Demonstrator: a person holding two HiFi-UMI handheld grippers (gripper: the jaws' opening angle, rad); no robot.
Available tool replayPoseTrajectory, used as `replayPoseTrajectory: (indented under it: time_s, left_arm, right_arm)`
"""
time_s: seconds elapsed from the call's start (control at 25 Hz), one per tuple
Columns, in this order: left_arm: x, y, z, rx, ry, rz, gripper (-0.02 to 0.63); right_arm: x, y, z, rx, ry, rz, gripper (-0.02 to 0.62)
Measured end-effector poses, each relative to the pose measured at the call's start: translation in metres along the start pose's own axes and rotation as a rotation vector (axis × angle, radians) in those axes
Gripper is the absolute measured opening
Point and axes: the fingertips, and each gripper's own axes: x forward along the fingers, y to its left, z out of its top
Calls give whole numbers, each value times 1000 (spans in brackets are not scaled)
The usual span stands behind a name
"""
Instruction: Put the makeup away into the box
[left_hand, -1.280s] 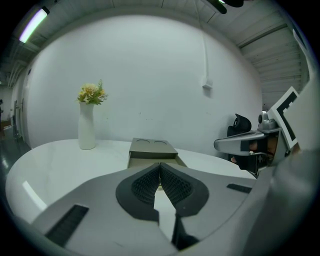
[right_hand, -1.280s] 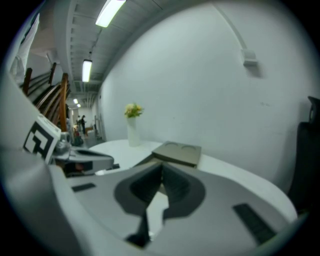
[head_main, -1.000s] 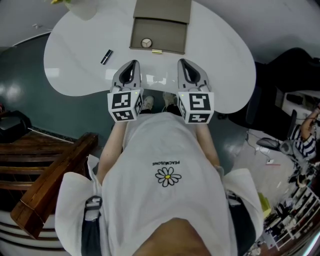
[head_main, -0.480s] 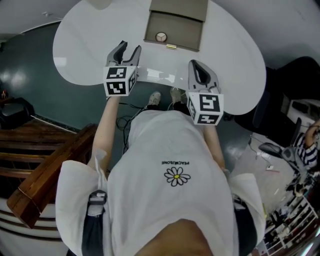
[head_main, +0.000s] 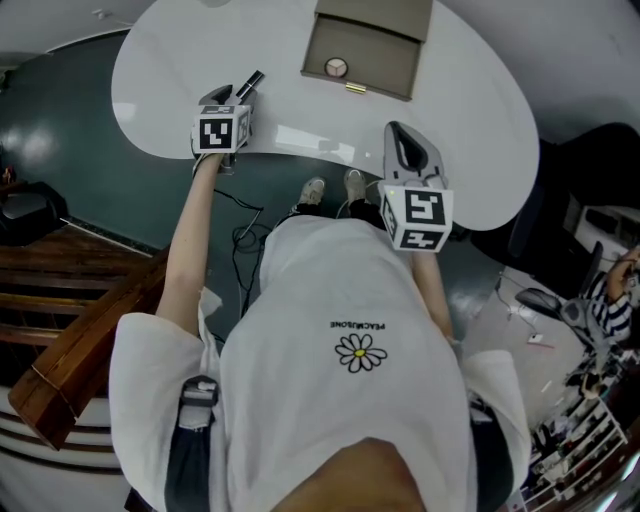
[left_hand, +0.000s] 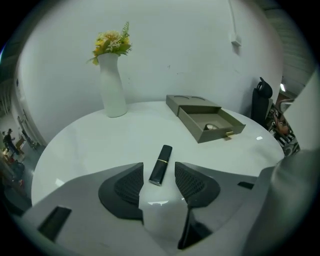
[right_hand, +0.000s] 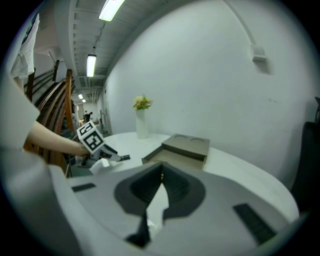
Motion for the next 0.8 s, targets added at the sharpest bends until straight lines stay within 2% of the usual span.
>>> replayPoseTrajectory:
  time_s: [0.08, 0.24, 0.64, 0.8]
  left_arm:
    - [3, -1, -7, 32, 23, 2, 197]
    - [6, 2, -17, 77, 62, 24, 123]
    - [7, 4, -18, 76, 72, 10, 114]
    - [12, 8, -11, 98, 83, 18, 115]
  right_arm:
    - [0, 1, -1, -3, 4, 4, 29]
    - [1, 2, -2, -8, 6, 2, 29]
    - [2, 0, -4, -10, 19, 2, 29]
    - [3, 2, -4, -11, 21, 6, 29]
